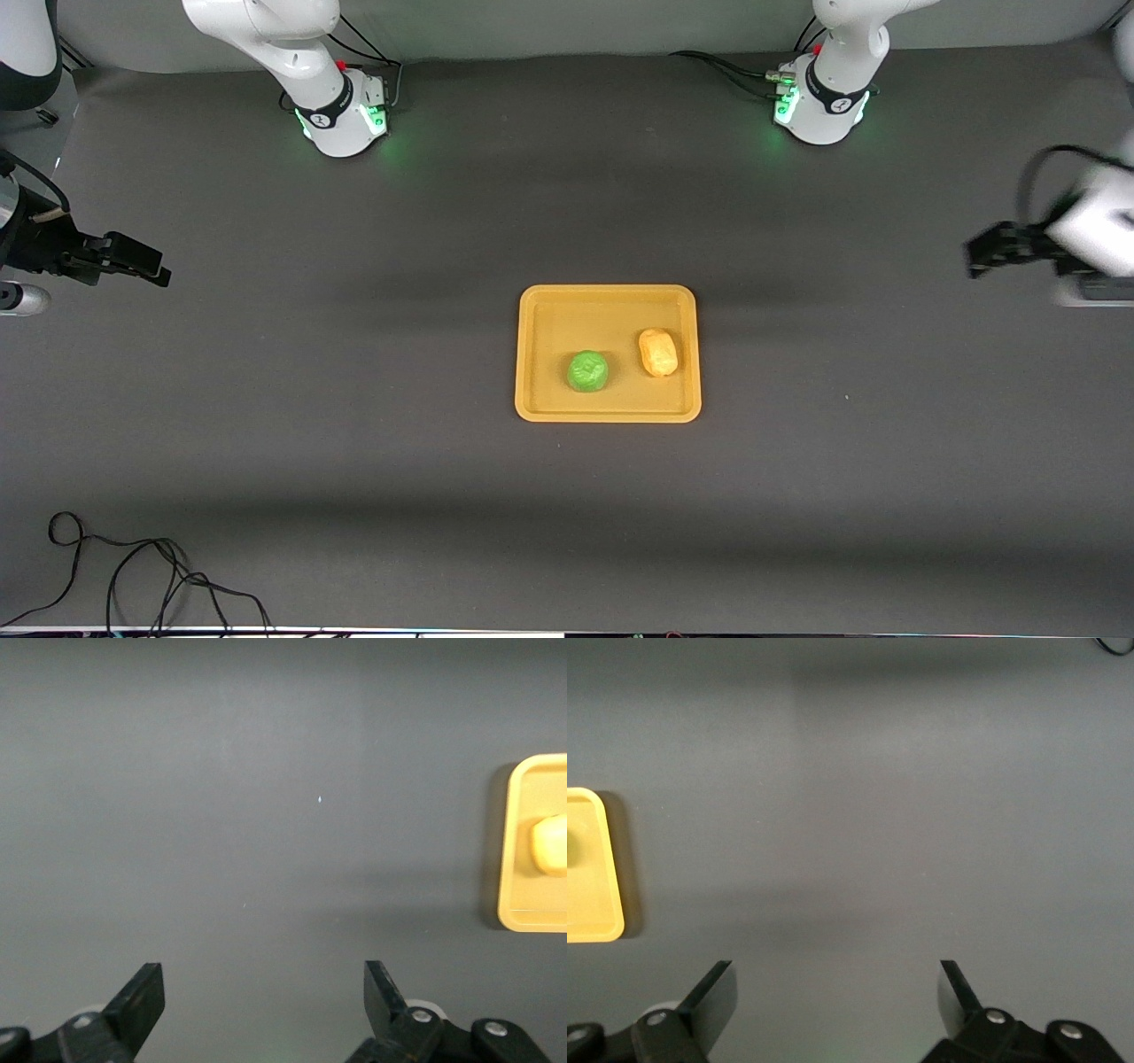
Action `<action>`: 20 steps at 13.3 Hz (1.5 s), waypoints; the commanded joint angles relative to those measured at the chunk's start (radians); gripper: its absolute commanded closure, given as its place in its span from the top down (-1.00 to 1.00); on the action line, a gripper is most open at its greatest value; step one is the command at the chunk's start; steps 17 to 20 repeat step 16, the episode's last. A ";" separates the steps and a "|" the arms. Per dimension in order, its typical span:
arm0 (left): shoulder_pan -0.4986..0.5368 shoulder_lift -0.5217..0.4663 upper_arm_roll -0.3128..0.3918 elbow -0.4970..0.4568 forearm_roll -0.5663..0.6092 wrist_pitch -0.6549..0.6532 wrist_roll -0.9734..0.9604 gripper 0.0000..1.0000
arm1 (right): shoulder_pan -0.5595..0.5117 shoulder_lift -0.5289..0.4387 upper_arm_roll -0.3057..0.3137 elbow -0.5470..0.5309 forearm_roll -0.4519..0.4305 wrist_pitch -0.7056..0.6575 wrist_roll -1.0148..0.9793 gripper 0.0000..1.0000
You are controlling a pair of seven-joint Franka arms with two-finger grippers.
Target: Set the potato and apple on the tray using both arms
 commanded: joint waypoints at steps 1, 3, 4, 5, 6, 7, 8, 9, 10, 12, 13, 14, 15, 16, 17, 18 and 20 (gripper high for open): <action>-0.023 0.015 0.011 0.018 0.036 -0.025 -0.006 1.00 | -0.004 -0.026 0.005 -0.021 -0.029 0.006 -0.050 1.00; 0.027 0.019 0.031 0.030 -0.039 0.006 0.146 1.00 | -0.002 -0.021 0.006 -0.018 -0.029 -0.001 -0.050 1.00; 0.047 0.022 0.031 0.035 -0.058 0.006 0.160 1.00 | -0.002 -0.020 0.006 -0.015 -0.029 0.001 -0.050 1.00; 0.063 0.023 0.031 0.035 -0.072 0.006 0.164 1.00 | -0.002 -0.020 0.006 -0.015 -0.029 0.001 -0.050 1.00; 0.078 0.023 0.034 0.036 -0.093 0.000 0.167 1.00 | -0.002 -0.020 0.006 -0.015 -0.029 -0.001 -0.050 1.00; 0.098 0.023 0.036 0.042 -0.118 -0.008 0.171 1.00 | -0.002 -0.020 0.006 -0.013 -0.029 -0.001 -0.052 1.00; 0.106 0.022 0.036 0.045 -0.147 -0.018 0.193 1.00 | -0.002 -0.020 0.006 -0.013 -0.027 -0.001 -0.052 1.00; 0.104 0.020 0.037 0.050 -0.171 -0.031 0.193 1.00 | -0.002 -0.020 0.006 -0.013 -0.027 -0.001 -0.052 1.00; 0.107 0.023 0.037 0.052 -0.173 -0.031 0.196 1.00 | -0.001 -0.020 0.006 -0.013 -0.027 -0.001 -0.050 1.00; 0.110 0.032 0.037 0.052 -0.173 -0.032 0.196 1.00 | -0.001 -0.020 0.006 -0.013 -0.027 -0.001 -0.052 1.00; 0.109 0.032 0.037 0.053 -0.173 -0.032 0.196 1.00 | -0.001 -0.018 0.006 -0.007 -0.027 -0.001 -0.050 1.00; 0.109 0.032 0.037 0.055 -0.172 -0.032 0.196 1.00 | -0.001 -0.017 0.008 -0.004 -0.027 -0.001 -0.049 1.00; 0.109 0.032 0.037 0.055 -0.172 -0.032 0.196 1.00 | -0.001 -0.015 0.008 -0.004 -0.027 -0.001 -0.047 1.00; 0.109 0.032 0.036 0.055 -0.172 -0.032 0.196 1.00 | -0.001 -0.015 0.008 -0.004 -0.027 -0.001 -0.044 1.00; 0.109 0.032 0.036 0.055 -0.172 -0.032 0.196 1.00 | -0.001 -0.015 0.008 -0.004 -0.027 -0.001 -0.044 1.00; 0.109 0.032 0.036 0.055 -0.172 -0.032 0.196 1.00 | -0.001 -0.015 0.008 -0.004 -0.027 -0.001 -0.044 1.00; 0.109 0.032 0.036 0.055 -0.172 -0.032 0.196 1.00 | -0.001 -0.015 0.008 -0.004 -0.027 -0.001 -0.044 1.00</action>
